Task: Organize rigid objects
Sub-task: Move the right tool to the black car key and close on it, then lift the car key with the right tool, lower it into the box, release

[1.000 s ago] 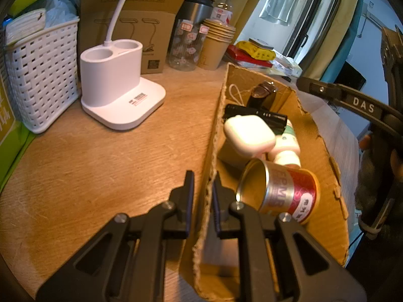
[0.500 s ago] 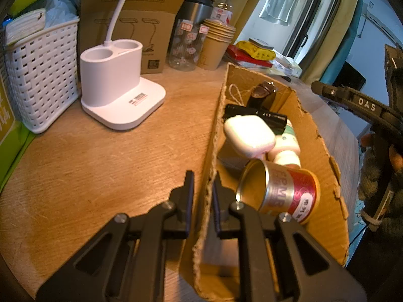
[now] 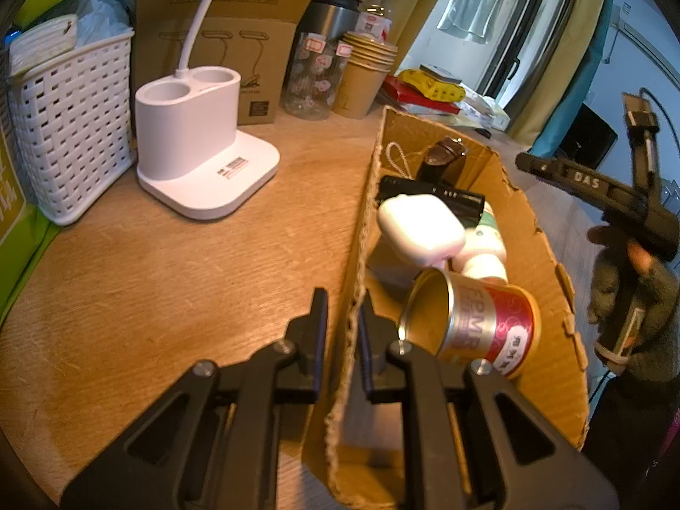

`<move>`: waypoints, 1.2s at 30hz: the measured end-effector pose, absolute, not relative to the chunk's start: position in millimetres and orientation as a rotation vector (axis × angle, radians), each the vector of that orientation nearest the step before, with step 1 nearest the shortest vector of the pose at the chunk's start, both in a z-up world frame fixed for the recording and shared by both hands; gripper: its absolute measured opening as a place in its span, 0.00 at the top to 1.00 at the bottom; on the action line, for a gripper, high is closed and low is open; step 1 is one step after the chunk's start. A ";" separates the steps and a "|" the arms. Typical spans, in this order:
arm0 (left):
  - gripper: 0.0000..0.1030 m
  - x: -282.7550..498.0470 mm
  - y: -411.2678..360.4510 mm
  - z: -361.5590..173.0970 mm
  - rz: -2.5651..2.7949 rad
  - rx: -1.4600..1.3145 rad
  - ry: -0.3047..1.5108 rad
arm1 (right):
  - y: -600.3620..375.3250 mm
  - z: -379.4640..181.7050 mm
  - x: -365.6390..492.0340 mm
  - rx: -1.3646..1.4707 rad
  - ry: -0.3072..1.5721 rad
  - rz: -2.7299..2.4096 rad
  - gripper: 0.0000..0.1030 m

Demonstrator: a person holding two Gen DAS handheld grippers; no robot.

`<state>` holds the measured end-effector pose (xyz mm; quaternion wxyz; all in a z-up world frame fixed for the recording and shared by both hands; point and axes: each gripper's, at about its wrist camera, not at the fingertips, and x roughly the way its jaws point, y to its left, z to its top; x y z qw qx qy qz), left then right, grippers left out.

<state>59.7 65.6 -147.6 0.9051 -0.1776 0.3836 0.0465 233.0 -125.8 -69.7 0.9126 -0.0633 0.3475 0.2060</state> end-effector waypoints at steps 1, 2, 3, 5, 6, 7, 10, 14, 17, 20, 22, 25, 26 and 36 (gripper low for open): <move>0.87 59.7 65.5 -147.6 0.096 -0.367 0.792 | -125.9 -72.8 236.9 -0.134 0.721 0.418 0.55; 0.87 59.7 65.6 -147.6 0.096 -0.367 0.792 | -125.6 -75.8 240.4 -0.140 0.729 0.411 0.55; 0.87 59.7 65.6 -147.6 0.096 -0.367 0.792 | -125.9 -78.3 243.3 -0.142 0.737 0.407 0.55; 0.87 59.7 65.6 -147.6 0.096 -0.367 0.793 | -126.4 -84.1 250.9 -0.131 0.757 0.408 0.55; 0.87 59.7 65.6 -147.6 0.096 -0.367 0.792 | -125.9 -86.3 253.5 -0.133 0.763 0.408 0.55; 0.87 59.7 65.6 -147.6 0.096 -0.367 0.792 | -124.7 -88.9 256.4 -0.142 0.767 0.402 0.55; 0.87 59.6 65.6 -147.5 0.096 -0.367 0.792 | -120.7 -94.5 263.5 -0.169 0.780 0.384 0.55; 0.86 59.7 65.6 -147.5 0.096 -0.367 0.792 | -120.0 -100.7 272.9 -0.180 0.797 0.380 0.55; 0.86 59.6 65.7 -147.6 0.096 -0.367 0.792 | -119.9 -104.6 278.7 -0.183 0.808 0.375 0.55; 0.87 59.6 65.7 -147.5 0.096 -0.367 0.792 | -116.9 -109.8 284.3 -0.198 0.824 0.376 0.55; 0.87 59.6 65.7 -147.5 0.096 -0.367 0.792 | -113.8 -113.2 288.6 -0.212 0.834 0.378 0.55; 0.87 59.7 65.5 -147.6 0.096 -0.367 0.792 | -112.1 -118.4 294.5 -0.222 0.849 0.382 0.55; 0.87 59.6 65.7 -147.5 0.096 -0.367 0.792 | -111.4 -120.4 296.2 -0.227 0.856 0.387 0.55; 0.87 59.5 65.5 -147.5 0.095 -0.367 0.792 | -107.6 -130.4 302.4 -0.248 0.878 0.402 0.60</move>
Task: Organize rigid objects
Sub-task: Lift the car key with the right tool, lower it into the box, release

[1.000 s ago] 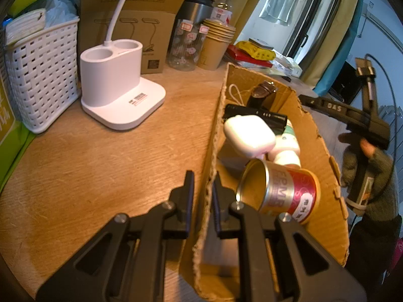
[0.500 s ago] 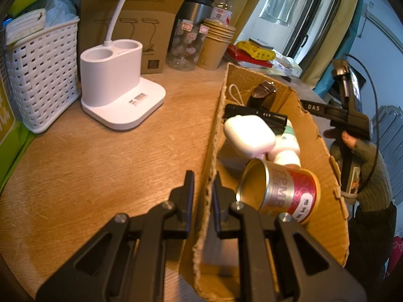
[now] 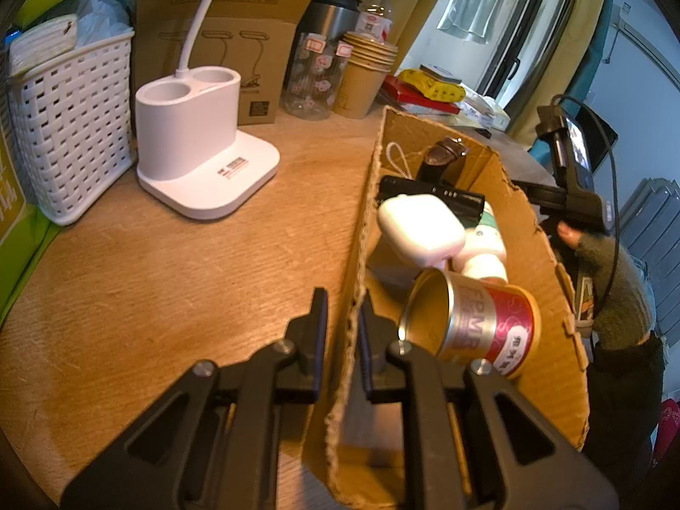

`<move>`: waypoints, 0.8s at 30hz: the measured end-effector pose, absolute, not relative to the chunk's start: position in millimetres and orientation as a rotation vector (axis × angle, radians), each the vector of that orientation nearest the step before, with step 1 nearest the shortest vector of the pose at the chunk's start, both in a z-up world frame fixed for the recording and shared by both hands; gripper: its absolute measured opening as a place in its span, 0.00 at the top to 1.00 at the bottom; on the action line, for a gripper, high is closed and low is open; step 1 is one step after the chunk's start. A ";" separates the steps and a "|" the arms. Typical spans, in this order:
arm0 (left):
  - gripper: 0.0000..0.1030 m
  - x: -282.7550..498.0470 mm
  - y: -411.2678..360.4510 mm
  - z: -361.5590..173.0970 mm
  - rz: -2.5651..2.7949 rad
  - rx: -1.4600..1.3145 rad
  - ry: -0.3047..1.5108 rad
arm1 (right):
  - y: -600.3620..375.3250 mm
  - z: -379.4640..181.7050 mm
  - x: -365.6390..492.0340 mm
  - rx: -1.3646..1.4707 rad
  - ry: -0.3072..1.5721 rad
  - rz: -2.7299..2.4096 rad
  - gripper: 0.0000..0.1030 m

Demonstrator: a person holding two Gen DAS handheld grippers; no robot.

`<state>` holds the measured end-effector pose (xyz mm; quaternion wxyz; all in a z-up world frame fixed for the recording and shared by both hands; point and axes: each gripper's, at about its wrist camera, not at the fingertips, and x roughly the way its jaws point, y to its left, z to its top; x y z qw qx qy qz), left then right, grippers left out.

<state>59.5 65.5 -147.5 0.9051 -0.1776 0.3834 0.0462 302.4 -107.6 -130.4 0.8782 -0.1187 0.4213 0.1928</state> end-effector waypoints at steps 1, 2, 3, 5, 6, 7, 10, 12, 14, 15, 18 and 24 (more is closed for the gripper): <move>0.87 59.4 65.8 -147.4 0.095 -0.367 0.792 | -108.6 -130.0 302.3 -0.242 0.879 0.404 0.60; 0.87 59.6 65.8 -147.5 0.096 -0.367 0.792 | -110.2 -129.4 301.6 -0.231 0.880 0.408 0.61; 0.86 59.7 65.7 -147.5 0.095 -0.367 0.792 | -111.4 -128.7 301.2 -0.224 0.878 0.411 0.61; 0.86 59.6 65.7 -147.5 0.095 -0.367 0.792 | -114.5 -125.7 297.6 -0.214 0.864 0.405 0.62; 0.86 59.6 65.5 -147.5 0.095 -0.367 0.792 | -115.6 -124.0 295.8 -0.213 0.855 0.400 0.62; 0.86 59.6 65.6 -147.5 0.095 -0.367 0.792 | -116.7 -122.2 293.7 -0.213 0.847 0.395 0.63; 0.86 59.6 65.5 -147.5 0.095 -0.367 0.792 | -118.9 -116.4 287.7 -0.210 0.829 0.393 0.63; 0.86 59.6 65.8 -147.5 0.096 -0.367 0.792 | -119.7 -111.7 283.2 -0.211 0.813 0.391 0.63; 0.86 59.6 65.7 -147.5 0.095 -0.367 0.792 | -121.0 -106.3 278.9 -0.208 0.795 0.389 0.63; 0.87 59.6 65.8 -147.5 0.095 -0.367 0.792 | -121.7 -104.0 277.2 -0.206 0.788 0.389 0.63; 0.86 59.6 65.8 -147.5 0.095 -0.367 0.792 | -124.8 -95.9 270.8 -0.195 0.765 0.390 0.63; 0.87 59.6 65.6 -147.5 0.095 -0.367 0.792 | -128.9 -77.4 258.7 -0.180 0.715 0.391 0.63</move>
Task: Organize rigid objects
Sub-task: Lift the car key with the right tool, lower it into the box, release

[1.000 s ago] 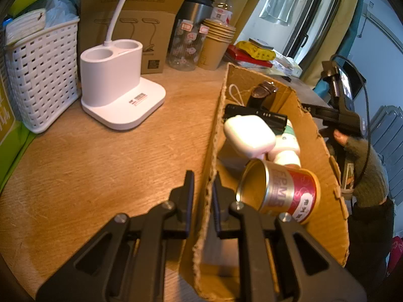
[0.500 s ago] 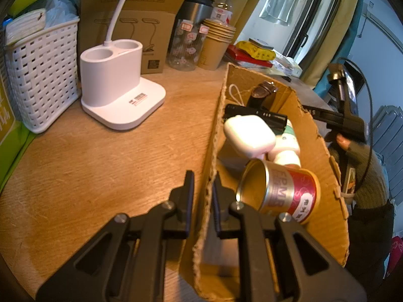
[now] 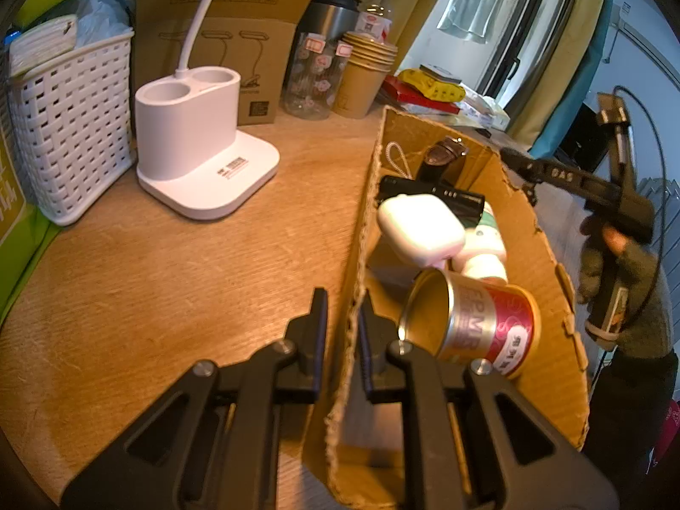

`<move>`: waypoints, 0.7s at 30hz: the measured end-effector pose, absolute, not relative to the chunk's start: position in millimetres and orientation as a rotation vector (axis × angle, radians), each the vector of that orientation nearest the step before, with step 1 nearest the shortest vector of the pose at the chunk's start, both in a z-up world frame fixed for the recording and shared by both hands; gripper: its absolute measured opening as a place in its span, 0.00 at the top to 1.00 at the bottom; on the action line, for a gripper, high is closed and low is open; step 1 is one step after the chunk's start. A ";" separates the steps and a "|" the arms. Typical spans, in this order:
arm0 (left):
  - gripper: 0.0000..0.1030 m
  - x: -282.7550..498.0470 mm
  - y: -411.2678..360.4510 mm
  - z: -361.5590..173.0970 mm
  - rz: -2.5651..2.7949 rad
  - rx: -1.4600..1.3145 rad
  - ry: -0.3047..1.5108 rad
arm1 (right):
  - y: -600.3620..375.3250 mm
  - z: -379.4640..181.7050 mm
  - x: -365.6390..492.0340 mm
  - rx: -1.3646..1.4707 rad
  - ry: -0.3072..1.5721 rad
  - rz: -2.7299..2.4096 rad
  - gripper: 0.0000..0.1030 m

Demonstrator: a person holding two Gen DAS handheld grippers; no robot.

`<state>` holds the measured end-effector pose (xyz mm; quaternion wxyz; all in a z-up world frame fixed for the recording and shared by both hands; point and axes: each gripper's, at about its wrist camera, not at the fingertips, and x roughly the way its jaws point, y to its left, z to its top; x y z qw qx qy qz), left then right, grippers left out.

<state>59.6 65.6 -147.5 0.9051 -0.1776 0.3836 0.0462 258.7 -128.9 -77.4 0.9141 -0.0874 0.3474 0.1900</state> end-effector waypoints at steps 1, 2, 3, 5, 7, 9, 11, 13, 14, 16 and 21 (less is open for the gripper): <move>0.87 59.6 65.8 -147.5 0.095 -0.367 0.792 | -129.4 -73.8 256.5 -0.178 0.706 0.391 0.63; 0.87 59.6 65.8 -147.5 0.095 -0.367 0.792 | -130.0 -69.3 253.6 -0.175 0.694 0.391 0.63; 0.86 59.9 65.5 -147.7 0.095 -0.367 0.794 | -129.8 -66.0 251.6 -0.173 0.685 0.394 0.63; 0.87 60.6 65.4 -148.0 0.095 -0.367 0.794 | -129.6 -57.0 245.6 -0.172 0.662 0.400 0.63; 0.87 60.7 65.5 -148.2 0.095 -0.367 0.794 | -128.9 -47.6 237.9 -0.170 0.637 0.409 0.63; 0.87 60.7 65.5 -148.0 0.095 -0.367 0.794 | -127.1 -39.5 231.6 -0.173 0.616 0.419 0.63; 0.87 60.7 65.5 -148.1 0.095 -0.367 0.794 | -124.3 -29.4 223.0 -0.177 0.589 0.432 0.63; 0.87 60.7 65.5 -148.1 0.095 -0.367 0.794 | -121.6 -20.4 214.6 -0.182 0.565 0.445 0.63; 0.87 60.7 65.5 -148.0 0.095 -0.367 0.794 | -120.6 -17.8 211.6 -0.185 0.556 0.448 0.63; 0.87 60.7 65.5 -148.0 0.095 -0.367 0.794 | -117.0 -10.1 203.2 -0.192 0.533 0.457 0.63; 0.87 60.7 65.5 -148.0 0.095 -0.367 0.794 | -106.2 0.2 185.6 -0.226 0.492 0.470 0.63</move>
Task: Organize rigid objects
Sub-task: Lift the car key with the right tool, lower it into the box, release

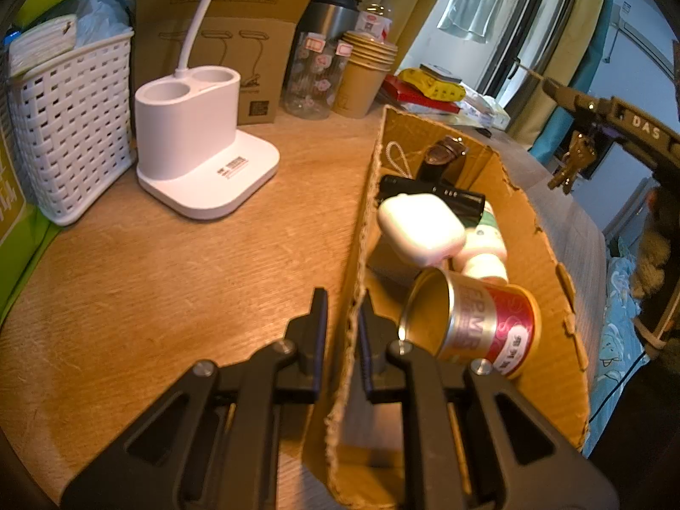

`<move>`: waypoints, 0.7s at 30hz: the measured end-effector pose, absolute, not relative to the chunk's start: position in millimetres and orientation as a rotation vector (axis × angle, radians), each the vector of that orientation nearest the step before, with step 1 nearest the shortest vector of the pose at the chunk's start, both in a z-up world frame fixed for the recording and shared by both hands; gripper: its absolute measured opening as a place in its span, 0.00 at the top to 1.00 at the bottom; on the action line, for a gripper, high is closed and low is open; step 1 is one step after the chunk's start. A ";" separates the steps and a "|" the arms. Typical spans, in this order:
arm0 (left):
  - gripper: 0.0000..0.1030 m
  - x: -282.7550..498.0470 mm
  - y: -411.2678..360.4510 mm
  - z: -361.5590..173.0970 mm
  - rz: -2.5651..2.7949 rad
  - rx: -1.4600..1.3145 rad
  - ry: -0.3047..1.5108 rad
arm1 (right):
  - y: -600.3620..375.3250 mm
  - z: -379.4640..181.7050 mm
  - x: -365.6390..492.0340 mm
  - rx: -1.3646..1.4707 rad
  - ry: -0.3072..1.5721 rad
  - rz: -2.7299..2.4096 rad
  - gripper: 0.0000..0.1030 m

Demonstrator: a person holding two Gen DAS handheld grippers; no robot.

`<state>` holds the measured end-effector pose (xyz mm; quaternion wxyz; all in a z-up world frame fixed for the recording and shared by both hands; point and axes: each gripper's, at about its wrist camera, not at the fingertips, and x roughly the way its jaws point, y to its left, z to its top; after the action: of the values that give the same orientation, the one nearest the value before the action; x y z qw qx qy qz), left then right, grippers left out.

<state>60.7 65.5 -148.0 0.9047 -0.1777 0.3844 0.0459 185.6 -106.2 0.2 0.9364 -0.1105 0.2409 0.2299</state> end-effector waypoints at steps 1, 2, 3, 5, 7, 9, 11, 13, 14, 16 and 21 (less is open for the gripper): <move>0.87 60.7 65.5 -148.0 0.095 -0.367 0.794 | -104.4 1.2 183.3 -0.230 0.489 0.476 0.63; 0.87 60.7 65.5 -148.0 0.095 -0.367 0.794 | -101.8 2.4 180.7 -0.233 0.485 0.482 0.63; 0.87 60.7 65.5 -148.0 0.095 -0.367 0.794 | -99.1 3.1 178.3 -0.238 0.482 0.489 0.63; 0.87 60.7 65.5 -148.1 0.095 -0.367 0.794 | -93.8 3.1 175.4 -0.243 0.479 0.509 0.63; 0.87 60.8 65.4 -148.2 0.095 -0.367 0.794 | -88.6 3.4 172.9 -0.250 0.478 0.524 0.63; 0.87 60.6 65.6 -148.0 0.095 -0.367 0.794 | -82.7 3.6 171.5 -0.254 0.477 0.542 0.63; 0.87 60.6 65.5 -148.0 0.095 -0.367 0.794 | -76.6 2.7 170.2 -0.264 0.477 0.563 0.63; 0.87 60.6 65.5 -148.0 0.095 -0.367 0.794 | -72.9 1.0 170.3 -0.268 0.481 0.576 0.63; 0.87 60.7 65.4 -148.1 0.095 -0.367 0.794 | -70.2 -0.5 170.8 -0.271 0.485 0.590 0.63; 0.87 60.6 65.6 -148.0 0.095 -0.367 0.794 | -65.5 -4.5 172.8 -0.278 0.495 0.615 0.63; 0.87 60.6 65.5 -148.0 0.095 -0.367 0.794 | -58.7 -16.3 181.0 -0.269 0.516 0.683 0.63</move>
<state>60.6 65.5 -148.0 0.9047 -0.1778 0.3844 0.0458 181.0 -58.7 -16.3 0.9010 -0.1302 0.2494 0.3301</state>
